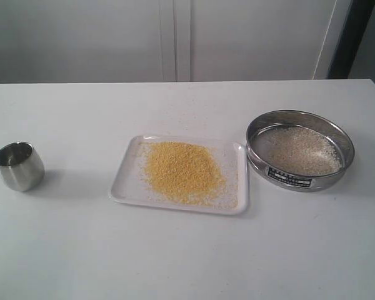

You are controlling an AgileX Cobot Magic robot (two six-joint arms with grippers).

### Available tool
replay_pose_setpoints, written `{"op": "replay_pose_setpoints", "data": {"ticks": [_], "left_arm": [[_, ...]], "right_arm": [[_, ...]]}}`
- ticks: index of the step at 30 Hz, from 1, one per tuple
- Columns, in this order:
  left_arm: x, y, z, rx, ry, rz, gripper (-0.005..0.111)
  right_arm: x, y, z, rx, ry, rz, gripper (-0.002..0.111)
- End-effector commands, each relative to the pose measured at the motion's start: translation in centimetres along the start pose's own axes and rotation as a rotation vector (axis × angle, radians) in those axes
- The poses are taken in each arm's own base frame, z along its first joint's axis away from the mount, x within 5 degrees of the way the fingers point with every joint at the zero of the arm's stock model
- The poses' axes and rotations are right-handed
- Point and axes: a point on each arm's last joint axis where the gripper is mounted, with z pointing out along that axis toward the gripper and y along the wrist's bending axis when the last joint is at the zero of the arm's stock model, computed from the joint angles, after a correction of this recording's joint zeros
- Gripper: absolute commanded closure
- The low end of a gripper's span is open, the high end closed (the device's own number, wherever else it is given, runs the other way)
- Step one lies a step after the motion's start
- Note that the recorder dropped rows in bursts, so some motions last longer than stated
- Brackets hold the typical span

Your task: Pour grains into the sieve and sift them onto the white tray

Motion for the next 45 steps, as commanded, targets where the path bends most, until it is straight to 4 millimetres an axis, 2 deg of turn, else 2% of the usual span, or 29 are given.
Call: {"op": "replay_pose_setpoints", "data": {"ticks": [1,10,21,45], "left_arm": [[0.2,0.0,0.1,0.004,-0.001,-0.009,0.107],[0.2,0.0,0.1,0.004,-0.001,-0.009,0.107],[0.2,0.0,0.1,0.004,-0.001,-0.009,0.107],[0.2,0.0,0.1,0.004,-0.001,-0.009,0.107]], "right_arm": [[0.7,-0.1,0.2,0.002,-0.018,-0.012,0.108],[0.9,-0.1,0.2,0.008,0.007,-0.035,0.108],[1.9,-0.1,0.2,0.010,0.120,-0.035,0.108],[1.9,-0.1,0.2,0.010,0.120,-0.035,0.108]]}}
